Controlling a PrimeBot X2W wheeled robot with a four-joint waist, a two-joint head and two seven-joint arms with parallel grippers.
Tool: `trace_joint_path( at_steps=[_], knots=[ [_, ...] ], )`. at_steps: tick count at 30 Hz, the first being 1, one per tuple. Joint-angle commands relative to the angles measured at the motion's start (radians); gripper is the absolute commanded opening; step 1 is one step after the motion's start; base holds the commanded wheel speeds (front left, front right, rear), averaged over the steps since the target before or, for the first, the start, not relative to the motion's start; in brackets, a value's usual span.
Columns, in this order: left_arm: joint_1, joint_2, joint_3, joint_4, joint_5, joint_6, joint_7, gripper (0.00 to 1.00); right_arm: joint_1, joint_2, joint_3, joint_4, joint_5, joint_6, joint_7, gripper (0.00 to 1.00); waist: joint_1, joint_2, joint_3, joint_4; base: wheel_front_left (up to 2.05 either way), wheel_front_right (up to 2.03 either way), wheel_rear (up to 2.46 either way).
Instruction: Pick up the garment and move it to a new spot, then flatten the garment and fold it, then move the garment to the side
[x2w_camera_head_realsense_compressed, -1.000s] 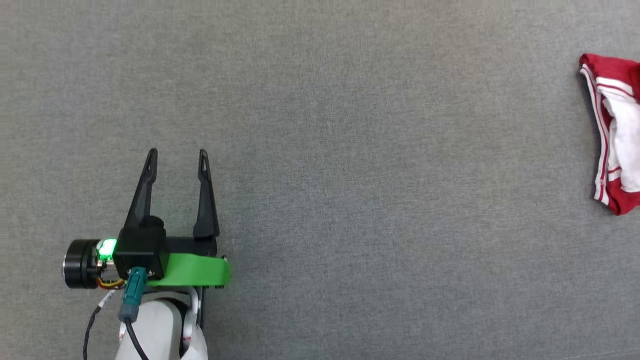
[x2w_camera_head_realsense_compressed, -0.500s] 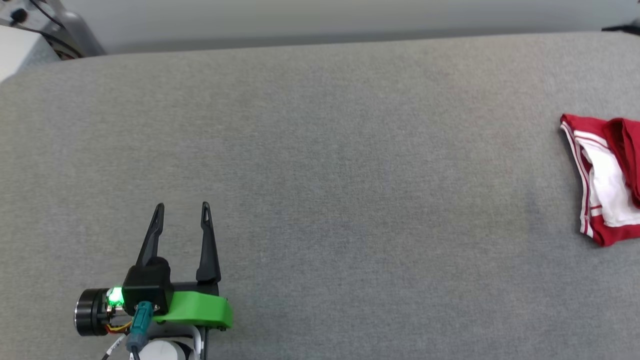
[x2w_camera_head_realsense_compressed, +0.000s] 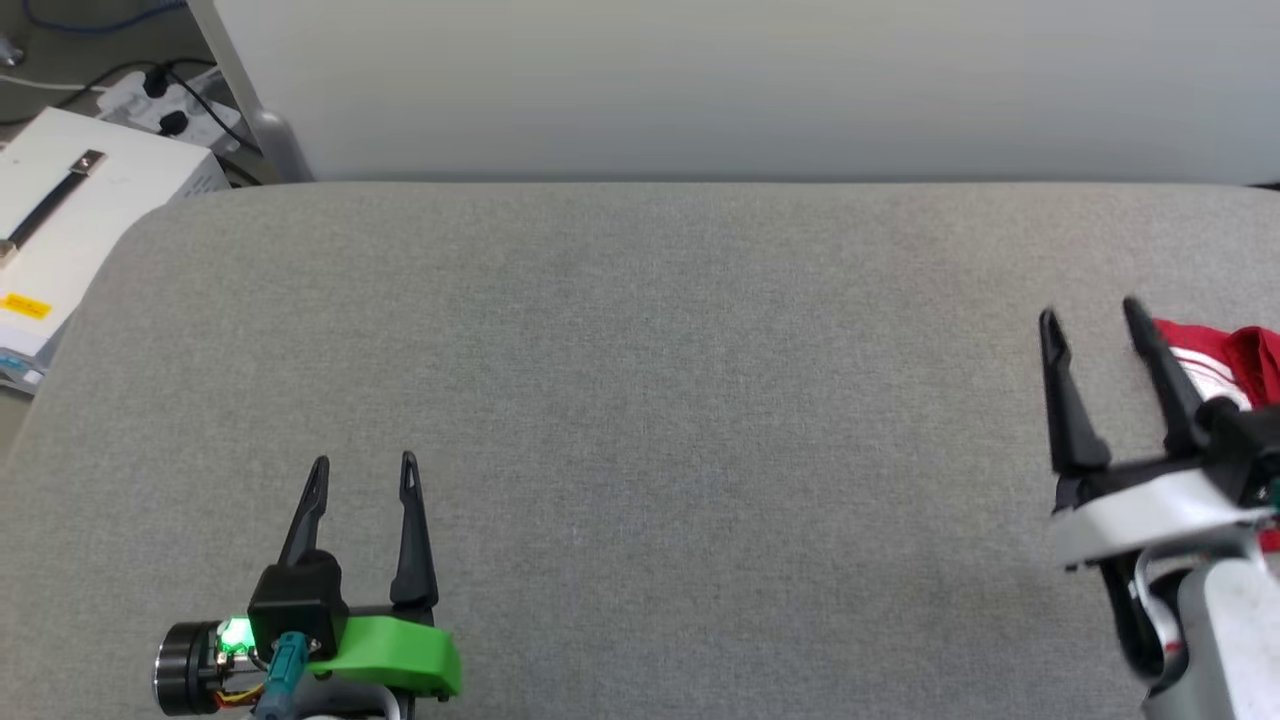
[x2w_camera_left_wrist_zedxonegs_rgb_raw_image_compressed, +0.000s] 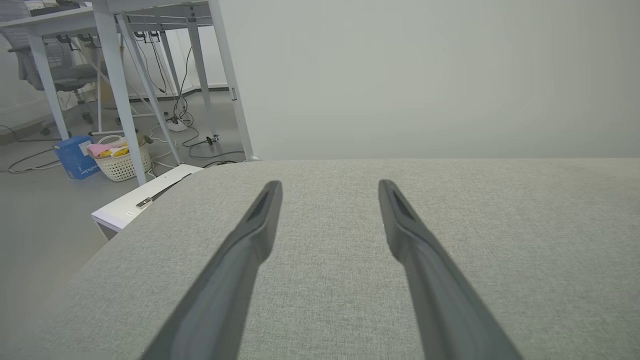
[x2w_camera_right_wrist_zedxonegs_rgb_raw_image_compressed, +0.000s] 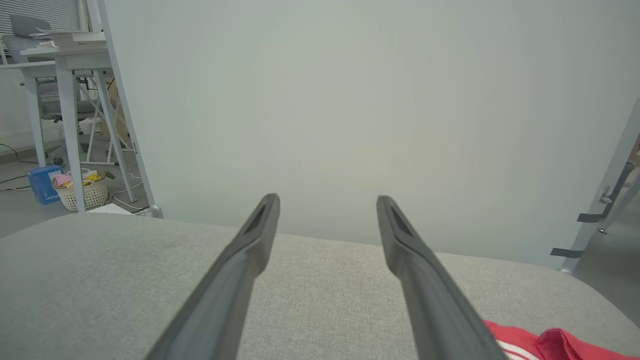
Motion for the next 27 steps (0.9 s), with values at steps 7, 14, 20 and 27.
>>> trace_joint_path(
  at_steps=[7,14,20,27],
  knots=[
    [0.042,-0.008,0.012,0.019,-0.024,-0.016,-0.006,1.0,0.147,0.041,-0.007,-0.018,-0.005,-0.001,-0.006,1.0,0.0001,0.0,-0.06,0.007,0.0,0.0,0.0],
    [0.078,-0.013,0.011,0.022,-0.038,-0.041,-0.006,1.0,0.266,0.082,-0.042,-0.055,-0.005,-0.001,-0.006,1.0,0.0001,0.0,-0.088,0.001,0.0,0.0,0.0],
    [0.095,-0.018,0.01,0.021,-0.041,-0.048,-0.006,1.0,0.307,0.083,-0.042,-0.066,-0.016,-0.001,-0.006,1.0,0.0001,0.0,-0.101,0.002,0.0,0.0,0.0],
    [0.08,-0.016,0.008,0.021,-0.033,-0.045,0.002,0.0,0.303,0.082,-0.04,-0.058,-0.009,0.0,0.0,0.0,0.0001,0.0,-0.103,0.002,0.0,0.0,0.0]
  ],
)
